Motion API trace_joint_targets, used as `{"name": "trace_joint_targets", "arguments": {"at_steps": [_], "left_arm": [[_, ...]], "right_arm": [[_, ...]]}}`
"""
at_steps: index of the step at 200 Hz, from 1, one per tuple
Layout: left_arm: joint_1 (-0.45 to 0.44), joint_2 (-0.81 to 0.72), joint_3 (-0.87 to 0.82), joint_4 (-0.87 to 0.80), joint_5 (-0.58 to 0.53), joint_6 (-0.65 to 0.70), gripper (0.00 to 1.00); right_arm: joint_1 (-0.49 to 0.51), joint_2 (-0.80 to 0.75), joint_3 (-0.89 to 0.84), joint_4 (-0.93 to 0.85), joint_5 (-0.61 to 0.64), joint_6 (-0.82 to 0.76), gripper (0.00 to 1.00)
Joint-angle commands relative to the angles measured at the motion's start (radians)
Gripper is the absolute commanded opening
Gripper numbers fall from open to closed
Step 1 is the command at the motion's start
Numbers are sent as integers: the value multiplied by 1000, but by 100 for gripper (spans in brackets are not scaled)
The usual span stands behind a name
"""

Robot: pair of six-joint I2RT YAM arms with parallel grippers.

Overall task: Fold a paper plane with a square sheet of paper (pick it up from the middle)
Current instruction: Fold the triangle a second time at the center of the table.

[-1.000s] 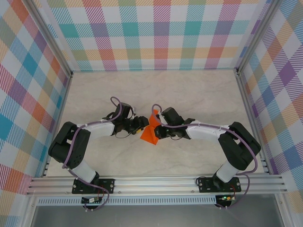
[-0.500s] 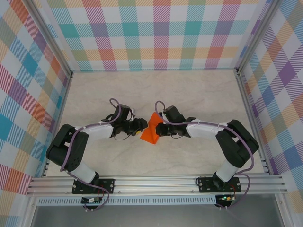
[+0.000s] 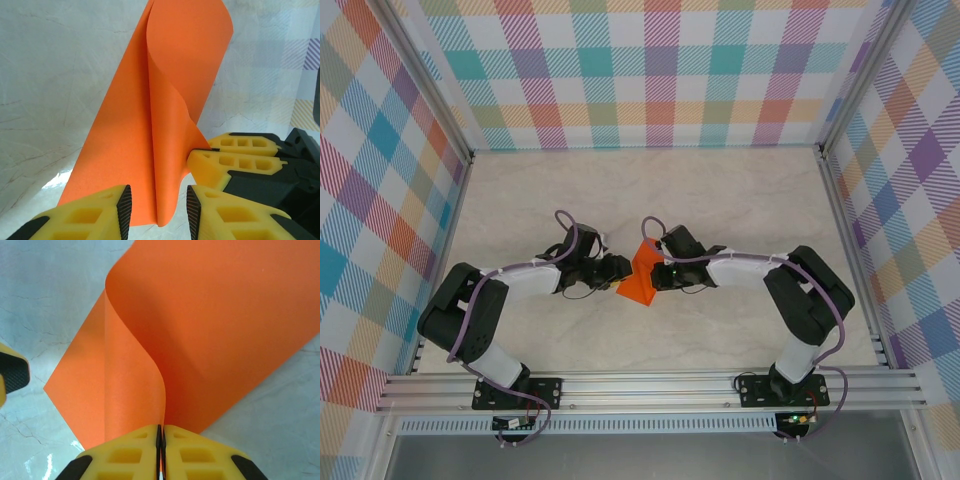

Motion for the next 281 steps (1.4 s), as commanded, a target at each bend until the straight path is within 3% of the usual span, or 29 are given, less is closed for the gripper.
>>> {"name": "trace_joint_targets", "arguments": {"at_steps": [1, 281], "left_arm": [[-21, -7, -11, -11, -4, 21, 37], [-51, 26, 15, -12, -14, 25, 34]], "right_arm": [[-5, 24, 34, -29, 22, -32, 11], [-8, 81, 87, -62, 45, -63, 14]]}}
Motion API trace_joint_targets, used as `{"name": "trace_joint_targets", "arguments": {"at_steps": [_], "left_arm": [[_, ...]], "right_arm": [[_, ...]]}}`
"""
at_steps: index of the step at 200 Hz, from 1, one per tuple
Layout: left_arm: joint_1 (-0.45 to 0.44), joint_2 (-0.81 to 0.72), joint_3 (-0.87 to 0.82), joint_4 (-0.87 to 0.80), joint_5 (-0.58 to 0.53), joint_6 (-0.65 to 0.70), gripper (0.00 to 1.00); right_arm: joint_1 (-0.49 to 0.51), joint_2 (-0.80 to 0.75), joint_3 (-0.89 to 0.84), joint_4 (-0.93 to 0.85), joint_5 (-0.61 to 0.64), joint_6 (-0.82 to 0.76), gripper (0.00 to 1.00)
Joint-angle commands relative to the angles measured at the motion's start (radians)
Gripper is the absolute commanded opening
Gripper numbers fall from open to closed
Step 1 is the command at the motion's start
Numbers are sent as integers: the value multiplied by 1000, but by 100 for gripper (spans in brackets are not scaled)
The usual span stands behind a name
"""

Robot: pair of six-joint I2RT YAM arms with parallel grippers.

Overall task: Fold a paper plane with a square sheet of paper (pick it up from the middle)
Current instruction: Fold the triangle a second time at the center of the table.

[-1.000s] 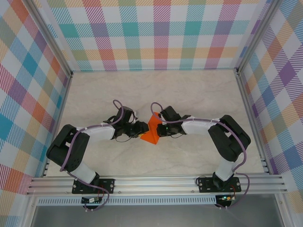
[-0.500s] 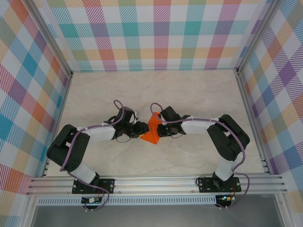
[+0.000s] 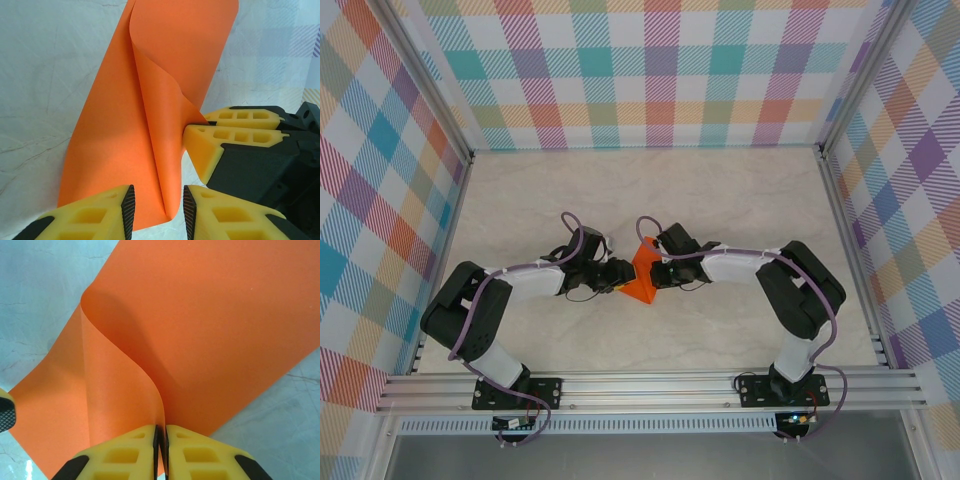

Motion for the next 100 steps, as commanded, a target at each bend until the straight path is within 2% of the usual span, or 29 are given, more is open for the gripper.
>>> {"name": "trace_joint_targets", "arguments": {"at_steps": [1, 100], "left_arm": [[-18, 10, 15, -12, -6, 15, 34], [-18, 7, 12, -36, -15, 30, 32]], "right_arm": [[-7, 24, 35, -22, 4, -24, 14], [-8, -16, 39, -44, -31, -41, 15]]}}
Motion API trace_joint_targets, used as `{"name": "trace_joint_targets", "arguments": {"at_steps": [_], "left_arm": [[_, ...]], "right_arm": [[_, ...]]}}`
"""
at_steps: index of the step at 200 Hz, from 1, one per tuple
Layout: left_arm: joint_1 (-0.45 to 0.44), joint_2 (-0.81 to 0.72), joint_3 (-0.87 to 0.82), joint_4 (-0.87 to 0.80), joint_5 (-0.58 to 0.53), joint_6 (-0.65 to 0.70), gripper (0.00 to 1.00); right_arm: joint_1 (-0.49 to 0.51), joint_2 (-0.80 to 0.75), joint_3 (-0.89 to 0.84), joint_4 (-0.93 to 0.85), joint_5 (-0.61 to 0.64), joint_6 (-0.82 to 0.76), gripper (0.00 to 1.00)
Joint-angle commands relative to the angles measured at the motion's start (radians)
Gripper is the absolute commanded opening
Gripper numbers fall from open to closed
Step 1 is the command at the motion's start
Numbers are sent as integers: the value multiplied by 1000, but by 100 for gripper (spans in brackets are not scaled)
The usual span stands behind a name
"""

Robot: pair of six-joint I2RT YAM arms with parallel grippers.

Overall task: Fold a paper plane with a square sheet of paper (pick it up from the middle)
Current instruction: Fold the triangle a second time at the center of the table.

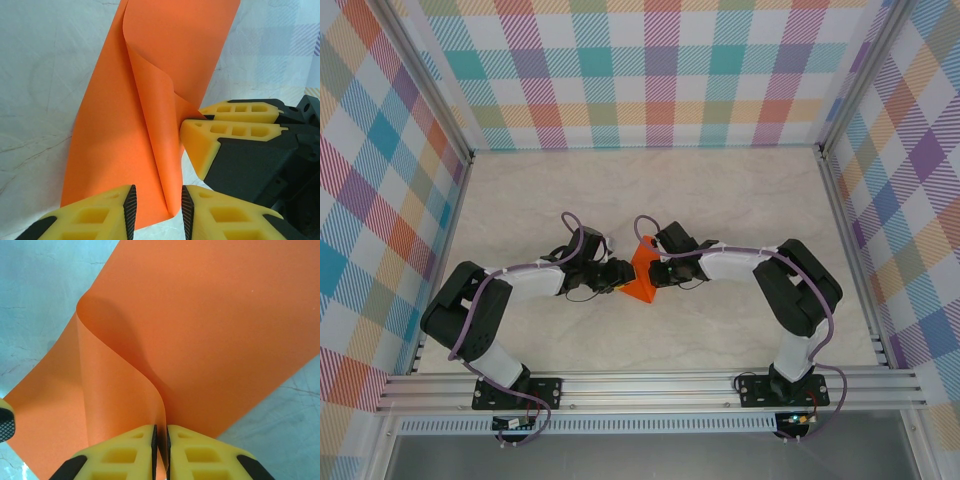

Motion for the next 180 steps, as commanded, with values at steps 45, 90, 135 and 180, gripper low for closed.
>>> {"name": "trace_joint_targets", "arguments": {"at_steps": [45, 90, 135, 180], "left_arm": [[-19, 2, 20, -56, -30, 38, 32], [-19, 8, 25, -60, -30, 41, 32], [-19, 7, 21, -60, -30, 44, 31], [-19, 8, 29, -62, -30, 44, 31]], "right_arm": [[-7, -59, 20, -47, -47, -44, 15], [-7, -17, 41, -51, -46, -47, 15], [-7, 17, 57, -51, -47, -52, 15], [-7, 31, 63, -68, -19, -48, 15]]}}
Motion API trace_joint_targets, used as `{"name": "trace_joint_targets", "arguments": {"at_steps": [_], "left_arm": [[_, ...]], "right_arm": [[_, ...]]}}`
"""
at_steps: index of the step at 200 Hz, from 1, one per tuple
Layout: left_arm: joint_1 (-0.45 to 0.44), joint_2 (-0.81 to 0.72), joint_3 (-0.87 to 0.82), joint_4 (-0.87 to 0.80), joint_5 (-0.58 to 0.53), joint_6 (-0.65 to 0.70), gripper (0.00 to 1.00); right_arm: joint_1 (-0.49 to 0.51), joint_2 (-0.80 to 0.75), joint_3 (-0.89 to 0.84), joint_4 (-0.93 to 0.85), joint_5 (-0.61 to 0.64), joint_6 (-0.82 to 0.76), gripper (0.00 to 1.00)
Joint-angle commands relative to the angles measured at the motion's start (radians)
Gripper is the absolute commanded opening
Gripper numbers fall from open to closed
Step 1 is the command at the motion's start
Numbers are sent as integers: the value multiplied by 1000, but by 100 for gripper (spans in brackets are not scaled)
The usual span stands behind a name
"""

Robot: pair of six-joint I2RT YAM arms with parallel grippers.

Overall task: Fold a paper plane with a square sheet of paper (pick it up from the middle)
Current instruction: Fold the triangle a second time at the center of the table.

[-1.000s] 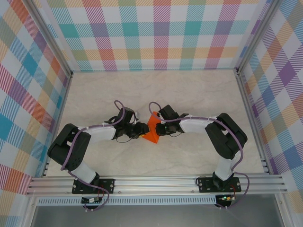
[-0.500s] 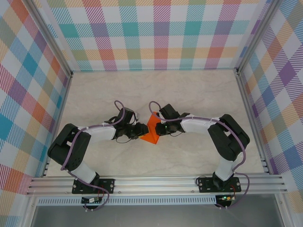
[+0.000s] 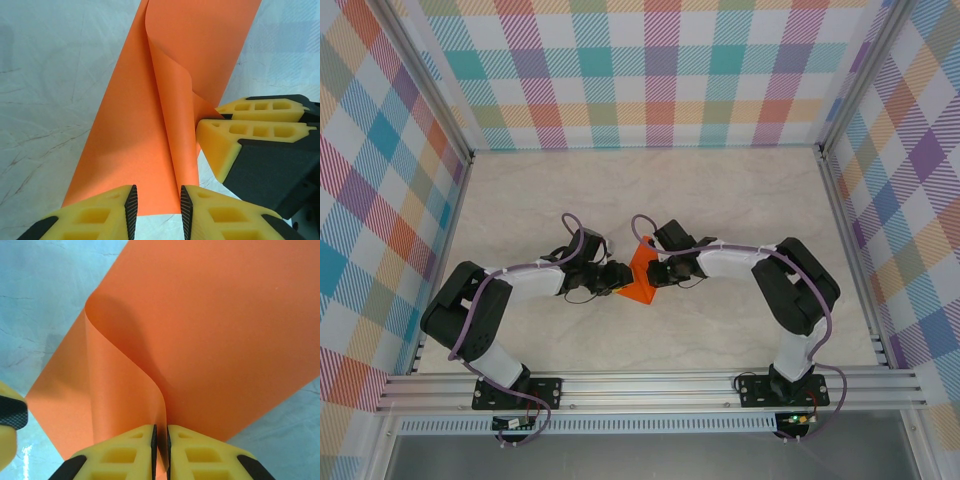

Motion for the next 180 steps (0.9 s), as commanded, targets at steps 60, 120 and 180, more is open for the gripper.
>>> {"name": "trace_joint_targets", "arguments": {"at_steps": [60, 120, 180], "left_arm": [[-19, 13, 32, -16, -3, 22, 31], [-19, -3, 34, -21, -8, 20, 30], [-19, -10, 49, 72, -2, -47, 26]], "right_arm": [[-7, 21, 28, -23, 29, -19, 15], [-7, 32, 31, -36, 47, -16, 15], [-7, 41, 26, -28, 46, -12, 15]]}}
